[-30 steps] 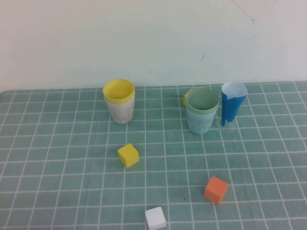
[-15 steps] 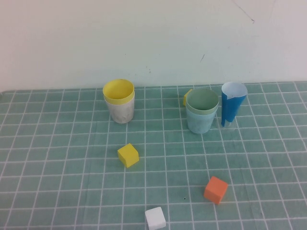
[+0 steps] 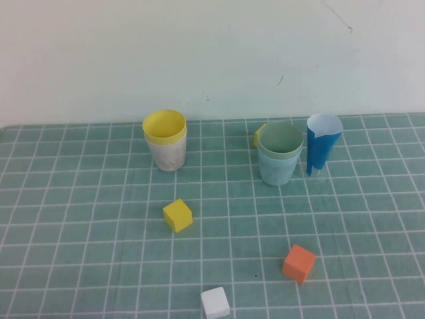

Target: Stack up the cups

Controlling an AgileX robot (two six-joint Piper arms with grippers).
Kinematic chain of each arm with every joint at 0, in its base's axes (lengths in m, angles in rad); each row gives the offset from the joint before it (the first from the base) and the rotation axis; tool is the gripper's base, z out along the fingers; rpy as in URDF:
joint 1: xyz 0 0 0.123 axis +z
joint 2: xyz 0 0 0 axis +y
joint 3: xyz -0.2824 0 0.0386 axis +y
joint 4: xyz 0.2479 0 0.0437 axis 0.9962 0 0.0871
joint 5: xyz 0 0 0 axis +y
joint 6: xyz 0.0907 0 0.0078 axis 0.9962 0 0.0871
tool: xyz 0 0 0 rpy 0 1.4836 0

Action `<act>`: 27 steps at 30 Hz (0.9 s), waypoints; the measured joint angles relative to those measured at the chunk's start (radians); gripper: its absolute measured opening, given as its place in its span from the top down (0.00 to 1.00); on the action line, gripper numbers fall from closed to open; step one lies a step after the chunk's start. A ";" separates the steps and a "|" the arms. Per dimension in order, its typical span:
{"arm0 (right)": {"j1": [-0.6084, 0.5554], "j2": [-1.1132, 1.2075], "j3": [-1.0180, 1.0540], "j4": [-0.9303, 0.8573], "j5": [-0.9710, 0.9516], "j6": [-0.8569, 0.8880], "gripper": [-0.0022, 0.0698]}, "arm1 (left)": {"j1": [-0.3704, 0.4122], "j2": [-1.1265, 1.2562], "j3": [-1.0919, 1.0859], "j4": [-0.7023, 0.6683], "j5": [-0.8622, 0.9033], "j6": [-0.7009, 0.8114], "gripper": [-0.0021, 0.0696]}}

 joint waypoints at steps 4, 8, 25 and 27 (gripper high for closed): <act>0.000 0.000 0.000 0.000 0.000 0.000 0.97 | 0.000 0.000 0.000 0.000 0.000 0.000 0.97; 0.000 0.000 0.000 -0.003 0.000 0.000 0.97 | 0.000 0.000 0.000 0.000 0.000 0.000 0.97; -0.356 -0.313 0.133 0.112 -0.003 0.000 0.97 | 0.000 0.000 0.000 0.000 0.000 0.000 0.97; -0.409 -0.356 0.186 0.112 -0.003 0.000 0.97 | 0.000 0.000 0.000 0.000 0.000 0.000 0.97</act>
